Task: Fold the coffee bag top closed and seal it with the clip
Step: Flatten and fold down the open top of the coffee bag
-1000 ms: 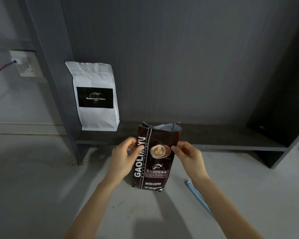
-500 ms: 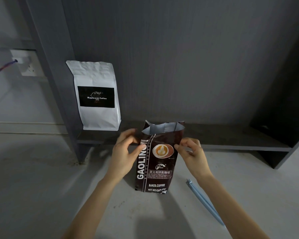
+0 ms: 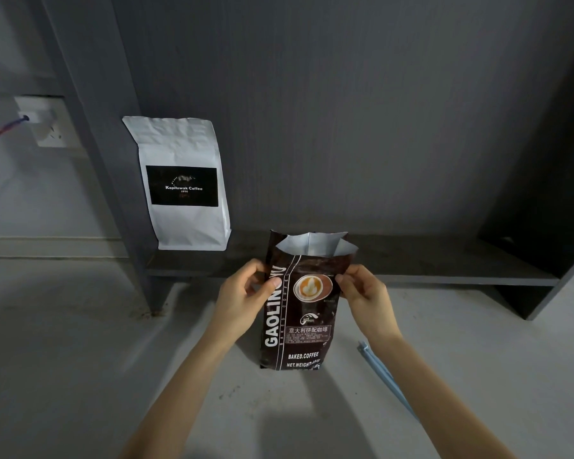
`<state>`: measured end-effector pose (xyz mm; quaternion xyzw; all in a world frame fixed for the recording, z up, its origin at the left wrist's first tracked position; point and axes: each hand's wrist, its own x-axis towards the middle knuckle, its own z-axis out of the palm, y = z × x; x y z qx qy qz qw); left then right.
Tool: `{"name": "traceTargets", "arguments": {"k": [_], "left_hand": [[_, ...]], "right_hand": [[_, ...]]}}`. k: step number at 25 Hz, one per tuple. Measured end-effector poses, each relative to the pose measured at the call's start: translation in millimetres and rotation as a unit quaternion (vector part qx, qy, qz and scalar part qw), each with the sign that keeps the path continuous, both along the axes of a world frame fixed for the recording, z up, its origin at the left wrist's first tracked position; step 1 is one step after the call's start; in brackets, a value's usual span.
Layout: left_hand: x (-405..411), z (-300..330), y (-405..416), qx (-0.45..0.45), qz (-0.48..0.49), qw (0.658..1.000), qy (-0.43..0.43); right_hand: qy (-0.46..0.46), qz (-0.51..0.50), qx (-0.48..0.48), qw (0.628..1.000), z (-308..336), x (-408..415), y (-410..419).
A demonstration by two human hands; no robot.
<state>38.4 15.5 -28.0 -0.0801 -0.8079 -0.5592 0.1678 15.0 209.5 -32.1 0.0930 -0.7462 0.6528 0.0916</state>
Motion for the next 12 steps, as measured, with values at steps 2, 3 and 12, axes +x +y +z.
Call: {"name": "traceTargets", "arguments": {"k": [2,3,12], "left_hand": [[1.0,0.6,-0.4,-0.003,-0.002,1.0,-0.003],[1.2,1.0,-0.2,0.003,-0.002,1.0,-0.004],[2.6,2.5,4.2,0.04,-0.016,0.999,-0.016]], "right_hand": [[0.004,-0.004,-0.024,1.0,-2.2,1.0,-1.7],[0.005,-0.004,-0.042,0.999,-3.0,1.2,-2.2],[0.014,0.037,0.027,0.999,0.7,1.3,3.2]]}}
